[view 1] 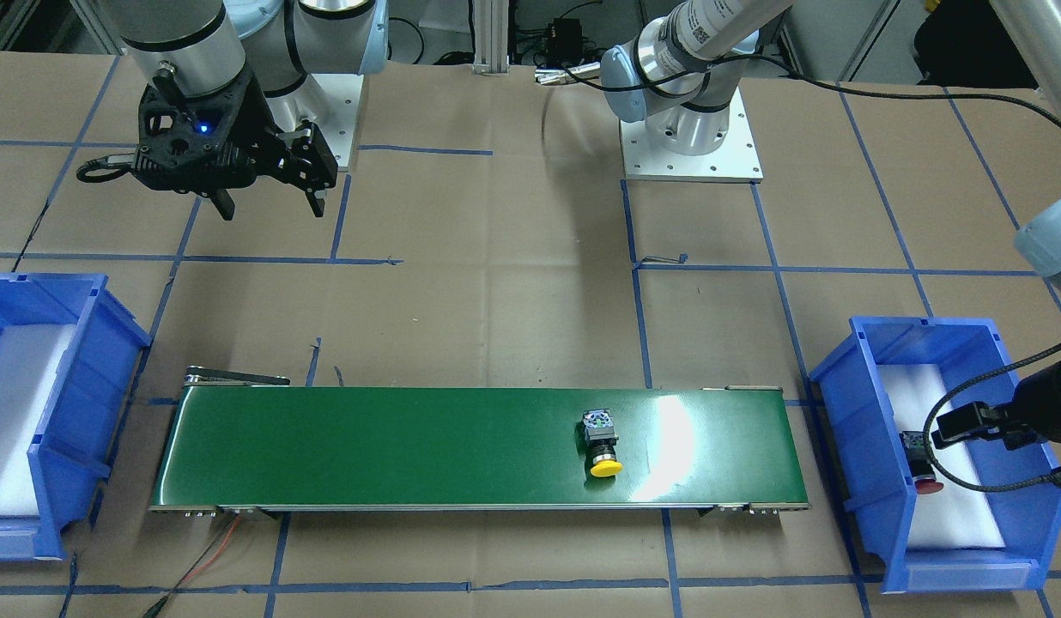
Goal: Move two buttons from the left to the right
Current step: 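Lower the left gripper into the bin and grasp the red-capped button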
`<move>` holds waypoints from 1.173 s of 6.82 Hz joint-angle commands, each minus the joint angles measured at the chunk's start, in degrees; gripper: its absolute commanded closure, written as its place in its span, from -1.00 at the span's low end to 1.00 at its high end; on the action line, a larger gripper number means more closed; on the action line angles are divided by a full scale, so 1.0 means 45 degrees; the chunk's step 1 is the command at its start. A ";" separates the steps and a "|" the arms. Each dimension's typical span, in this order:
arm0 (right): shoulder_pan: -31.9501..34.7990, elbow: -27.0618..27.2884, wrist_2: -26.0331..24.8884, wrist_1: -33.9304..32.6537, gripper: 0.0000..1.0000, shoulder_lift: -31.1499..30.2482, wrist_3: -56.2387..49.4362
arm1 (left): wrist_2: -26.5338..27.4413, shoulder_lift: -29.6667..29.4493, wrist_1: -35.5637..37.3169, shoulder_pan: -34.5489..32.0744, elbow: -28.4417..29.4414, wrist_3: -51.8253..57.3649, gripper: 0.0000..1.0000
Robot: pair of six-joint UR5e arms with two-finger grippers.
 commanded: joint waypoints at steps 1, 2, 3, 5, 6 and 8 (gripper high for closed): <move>0.0000 0.0011 0.0025 -0.0002 -1.00 0.0002 0.0007 | -0.0011 -0.0487 0.1301 -0.0069 -0.0661 0.0001 -0.99; 0.0000 0.0011 -0.0014 -0.0021 -1.00 0.0002 0.0007 | -0.0031 -0.0702 0.2275 -0.0070 -0.1169 0.0001 -0.99; 0.0000 0.0031 0.0024 -0.0080 -1.00 0.0002 0.0007 | 0.0008 -0.0743 0.2362 -0.0070 -0.1425 0.0001 -0.99; 0.0000 0.0089 0.0064 -0.0080 -1.00 0.0060 0.0026 | -0.0011 -0.0782 0.2362 -0.0070 -0.1428 -0.0018 -0.98; 0.0000 0.0012 0.0064 -0.0099 -1.00 0.0312 0.0026 | -0.0011 -0.0802 0.2362 -0.0070 -0.1389 -0.0037 -0.43; 0.0000 0.0031 0.0064 -0.0448 -1.00 0.0393 0.0026 | 0.0067 -0.0802 0.2362 -0.0070 -0.1369 -0.0076 0.50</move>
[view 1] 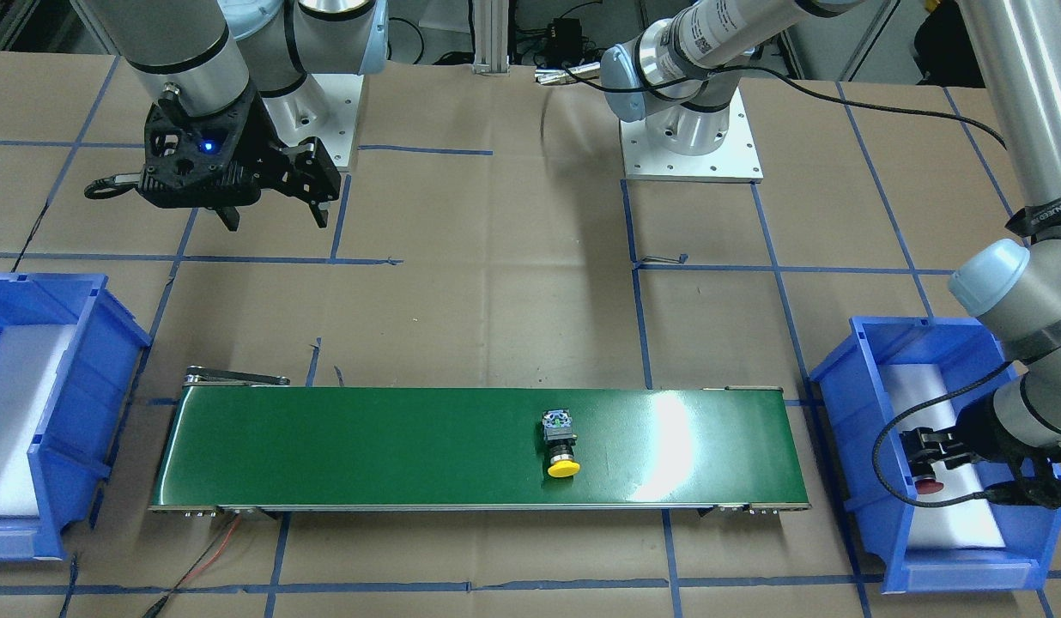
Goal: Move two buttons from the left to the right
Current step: 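Lower the left gripper into the bin and grasp the red-capped button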
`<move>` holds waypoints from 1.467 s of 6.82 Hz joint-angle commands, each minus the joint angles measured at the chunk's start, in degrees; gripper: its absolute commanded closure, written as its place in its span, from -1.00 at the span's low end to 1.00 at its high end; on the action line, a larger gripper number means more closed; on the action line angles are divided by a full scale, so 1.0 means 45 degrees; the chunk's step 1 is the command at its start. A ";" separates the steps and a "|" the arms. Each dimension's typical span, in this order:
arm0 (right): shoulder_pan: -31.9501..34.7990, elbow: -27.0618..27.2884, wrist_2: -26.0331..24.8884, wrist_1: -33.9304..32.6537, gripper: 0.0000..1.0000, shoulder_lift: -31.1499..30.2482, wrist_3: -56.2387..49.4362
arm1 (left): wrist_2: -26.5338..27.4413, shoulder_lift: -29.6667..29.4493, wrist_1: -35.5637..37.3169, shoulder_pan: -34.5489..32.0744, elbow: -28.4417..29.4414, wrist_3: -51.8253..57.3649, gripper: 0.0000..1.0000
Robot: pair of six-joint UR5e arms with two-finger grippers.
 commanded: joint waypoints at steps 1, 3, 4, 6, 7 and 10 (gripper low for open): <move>0.0000 0.0007 0.0020 -0.0324 -1.00 0.0069 -0.0008 | -0.0014 -0.0004 0.0001 0.0000 0.0070 -0.0062 0.73; 0.0000 -0.0013 0.0020 -0.0344 -1.00 0.0070 -0.0008 | -0.0015 0.0229 -0.0116 0.0000 0.0344 -0.0063 0.84; 0.0000 -0.0013 0.0020 -0.0344 -1.00 0.0070 -0.0008 | -0.0015 0.0482 -0.0193 0.0019 0.0402 -0.0063 0.84; 0.0000 -0.0013 0.0020 -0.0344 -1.00 0.0070 -0.0008 | 0.0063 0.1959 -0.1901 0.0117 0.0577 -0.0024 0.84; 0.0000 -0.0013 0.0020 -0.0363 -1.00 0.0070 -0.0008 | 0.0121 0.2858 -0.3150 0.0137 0.0753 -0.0024 0.84; 0.0000 0.0027 0.0059 -0.0908 -1.00 0.0380 -0.0008 | 0.0122 0.3200 -0.3905 -0.0057 0.1047 -0.0684 0.83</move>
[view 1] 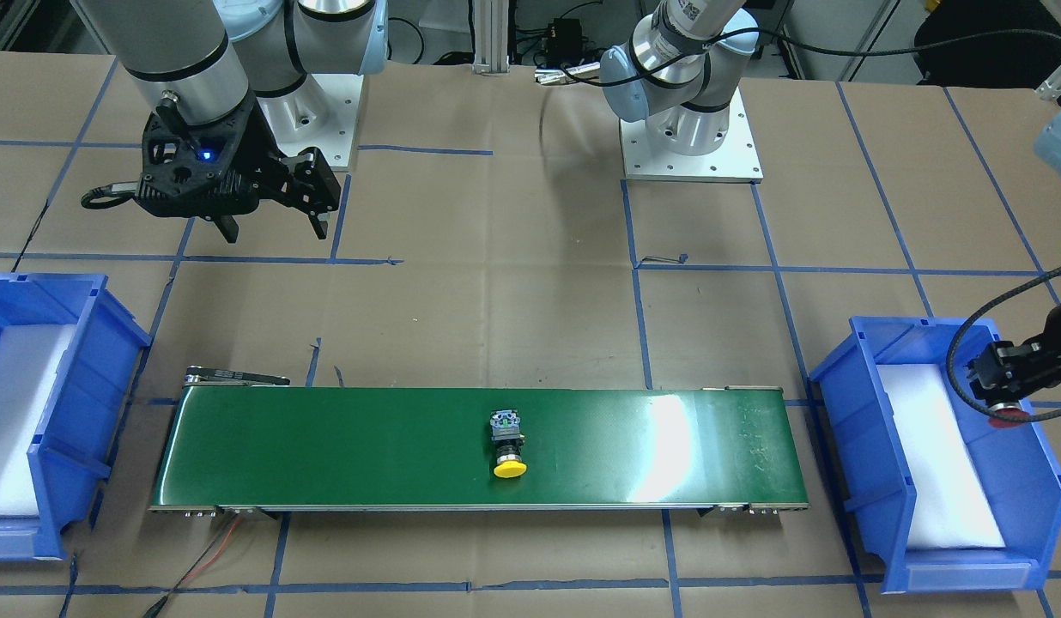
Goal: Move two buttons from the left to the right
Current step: 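Carry the red button onto the belt while the right gripper moves over the yellow button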
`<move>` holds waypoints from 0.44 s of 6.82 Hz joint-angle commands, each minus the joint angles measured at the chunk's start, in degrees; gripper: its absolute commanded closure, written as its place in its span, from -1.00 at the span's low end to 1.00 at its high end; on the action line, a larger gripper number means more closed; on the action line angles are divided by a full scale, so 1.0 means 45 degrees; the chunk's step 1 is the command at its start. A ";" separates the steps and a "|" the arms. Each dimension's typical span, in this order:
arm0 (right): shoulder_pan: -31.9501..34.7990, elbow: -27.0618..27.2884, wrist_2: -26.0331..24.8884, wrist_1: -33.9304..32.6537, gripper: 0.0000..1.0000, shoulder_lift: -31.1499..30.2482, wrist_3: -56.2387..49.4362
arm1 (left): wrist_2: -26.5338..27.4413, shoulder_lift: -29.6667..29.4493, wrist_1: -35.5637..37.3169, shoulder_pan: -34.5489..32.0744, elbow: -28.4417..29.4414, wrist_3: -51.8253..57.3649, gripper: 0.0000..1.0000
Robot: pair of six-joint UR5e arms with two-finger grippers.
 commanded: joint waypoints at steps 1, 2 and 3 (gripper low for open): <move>0.0000 0.0028 0.0009 -0.0493 -1.00 0.0333 0.0000 | -0.0055 -0.0029 -0.0160 -0.0525 0.0072 -0.1157 0.83; 0.0000 0.0028 0.0028 -0.0554 -1.00 0.0412 0.0000 | 0.0080 0.0029 -0.0140 -0.1438 0.0072 -0.1707 0.82; 0.0000 0.0028 0.0009 -0.1018 -1.00 0.0644 0.0000 | 0.0100 0.0029 -0.0160 -0.2240 0.0053 -0.2795 0.81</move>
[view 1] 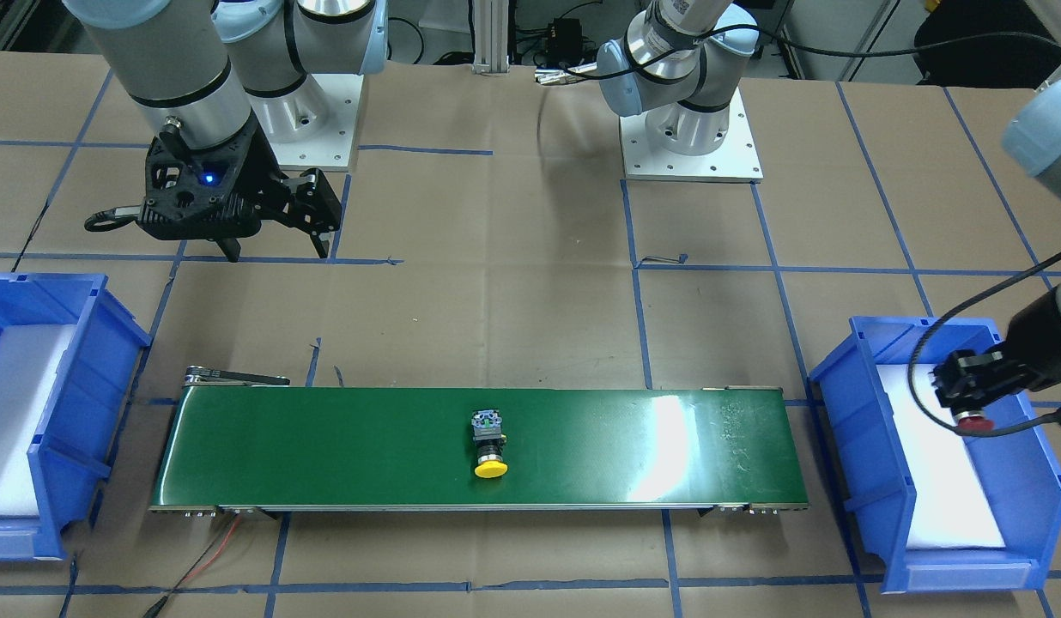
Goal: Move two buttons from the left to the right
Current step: 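Carry the red button onto the belt while the right gripper moves over the yellow button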
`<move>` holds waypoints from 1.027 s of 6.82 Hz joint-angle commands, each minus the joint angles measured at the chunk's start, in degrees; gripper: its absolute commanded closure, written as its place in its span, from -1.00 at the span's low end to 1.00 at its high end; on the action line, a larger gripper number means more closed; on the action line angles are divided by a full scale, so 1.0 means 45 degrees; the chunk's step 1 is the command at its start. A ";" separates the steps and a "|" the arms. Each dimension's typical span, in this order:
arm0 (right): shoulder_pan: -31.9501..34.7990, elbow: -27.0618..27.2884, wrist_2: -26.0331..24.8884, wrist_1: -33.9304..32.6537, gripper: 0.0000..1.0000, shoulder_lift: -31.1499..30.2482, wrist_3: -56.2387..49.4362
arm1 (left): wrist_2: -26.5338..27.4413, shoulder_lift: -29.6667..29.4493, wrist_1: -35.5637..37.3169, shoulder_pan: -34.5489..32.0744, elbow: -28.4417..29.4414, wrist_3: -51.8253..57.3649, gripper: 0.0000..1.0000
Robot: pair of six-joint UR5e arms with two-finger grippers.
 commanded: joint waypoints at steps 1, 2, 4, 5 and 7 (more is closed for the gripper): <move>0.0000 0.0024 0.0010 -0.0676 -1.00 0.0456 0.0078 | 0.0051 0.0014 -0.0013 -0.1626 -0.0089 -0.1840 0.74; 0.0019 0.0024 0.0010 -0.1278 -1.00 0.0884 0.0214 | 0.0031 0.0072 0.0006 -0.2330 -0.0244 -0.2815 0.75; 0.0019 -0.0035 0.0010 -0.2335 -1.00 0.1472 0.0410 | -0.0027 -0.0180 0.0161 -0.3542 -0.0401 -0.4206 0.76; 0.0039 -0.0015 0.0010 -0.2726 -1.00 0.1551 0.0410 | -0.0066 -0.0375 0.0182 -0.3683 -0.0460 -0.4772 0.78; 0.0039 -0.0054 0.0010 -0.3468 -1.00 0.1960 0.0410 | -0.0164 -0.0416 0.0667 -0.3704 -0.1315 -0.5206 0.78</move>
